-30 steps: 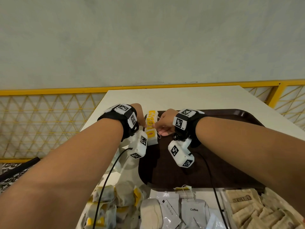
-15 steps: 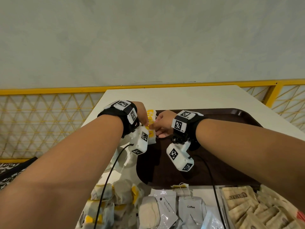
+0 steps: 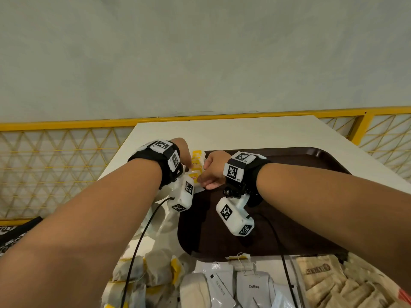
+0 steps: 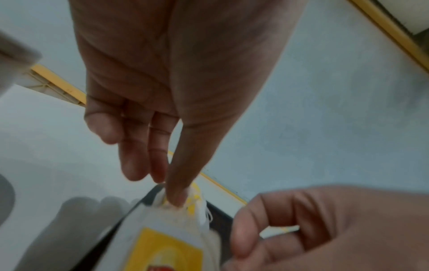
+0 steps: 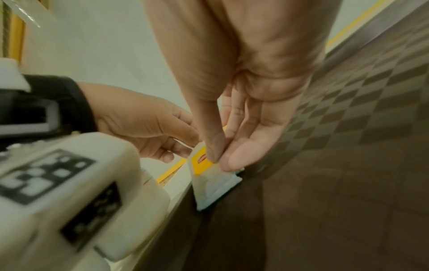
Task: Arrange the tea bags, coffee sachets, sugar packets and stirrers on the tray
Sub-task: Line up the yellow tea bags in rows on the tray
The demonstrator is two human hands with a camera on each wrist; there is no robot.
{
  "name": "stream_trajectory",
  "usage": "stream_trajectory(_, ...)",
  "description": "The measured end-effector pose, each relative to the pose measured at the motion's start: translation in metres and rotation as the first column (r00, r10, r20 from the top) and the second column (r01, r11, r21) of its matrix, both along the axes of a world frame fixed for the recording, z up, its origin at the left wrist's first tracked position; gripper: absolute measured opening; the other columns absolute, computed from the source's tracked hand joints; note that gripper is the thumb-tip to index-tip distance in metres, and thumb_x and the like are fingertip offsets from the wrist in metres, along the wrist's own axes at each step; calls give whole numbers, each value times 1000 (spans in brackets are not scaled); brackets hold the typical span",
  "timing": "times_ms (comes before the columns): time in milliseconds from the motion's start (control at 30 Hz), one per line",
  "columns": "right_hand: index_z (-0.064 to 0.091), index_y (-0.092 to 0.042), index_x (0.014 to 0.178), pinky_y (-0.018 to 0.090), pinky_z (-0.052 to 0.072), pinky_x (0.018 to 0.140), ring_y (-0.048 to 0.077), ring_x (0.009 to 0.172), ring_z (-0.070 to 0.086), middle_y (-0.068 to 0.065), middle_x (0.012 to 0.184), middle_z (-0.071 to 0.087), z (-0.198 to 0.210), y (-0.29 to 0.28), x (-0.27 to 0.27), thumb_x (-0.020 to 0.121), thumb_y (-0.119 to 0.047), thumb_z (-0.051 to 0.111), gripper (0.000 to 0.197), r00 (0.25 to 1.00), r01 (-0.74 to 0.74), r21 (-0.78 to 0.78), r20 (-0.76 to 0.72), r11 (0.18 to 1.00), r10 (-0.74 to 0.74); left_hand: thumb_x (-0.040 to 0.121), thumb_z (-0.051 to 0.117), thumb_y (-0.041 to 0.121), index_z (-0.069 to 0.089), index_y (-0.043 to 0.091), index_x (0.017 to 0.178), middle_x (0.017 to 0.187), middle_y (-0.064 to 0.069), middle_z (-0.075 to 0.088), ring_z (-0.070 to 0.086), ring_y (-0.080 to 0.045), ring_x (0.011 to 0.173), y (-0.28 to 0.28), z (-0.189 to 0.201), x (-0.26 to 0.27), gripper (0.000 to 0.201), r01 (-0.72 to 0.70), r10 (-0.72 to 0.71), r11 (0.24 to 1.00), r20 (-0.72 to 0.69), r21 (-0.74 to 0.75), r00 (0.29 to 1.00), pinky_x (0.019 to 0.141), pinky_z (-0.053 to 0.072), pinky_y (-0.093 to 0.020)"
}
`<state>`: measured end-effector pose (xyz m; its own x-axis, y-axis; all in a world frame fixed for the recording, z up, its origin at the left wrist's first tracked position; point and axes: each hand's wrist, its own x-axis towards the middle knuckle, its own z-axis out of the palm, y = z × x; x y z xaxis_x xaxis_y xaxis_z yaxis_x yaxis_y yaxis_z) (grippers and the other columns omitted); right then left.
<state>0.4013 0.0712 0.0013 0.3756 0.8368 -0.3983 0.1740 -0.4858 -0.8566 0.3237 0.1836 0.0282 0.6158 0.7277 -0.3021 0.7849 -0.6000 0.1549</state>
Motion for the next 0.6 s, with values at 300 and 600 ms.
stream_trajectory(300, 49, -3, 80, 34, 58, 57, 18, 50, 65, 15, 62, 63, 0, -5, -3, 86, 10, 62, 19, 999, 34, 21, 19, 999, -35, 82, 73, 24, 71, 8, 109, 111, -5, 70, 65, -20, 105, -3, 2, -17, 31, 102, -104, 991, -22, -85, 994, 92, 50, -30)
stream_trajectory(600, 65, -4, 85, 26, 56, 79, 14, 78, 68, 13, 89, 69, 2, -16, 8, 84, 5, 64, 10, 953, -276, -28, 122, 961, 278, 82, 71, 20, 72, 5, 104, 109, -10, 71, 67, -23, 103, 4, -7, -14, 27, 59, -55, 995, 46, -79, 997, 96, 51, -38)
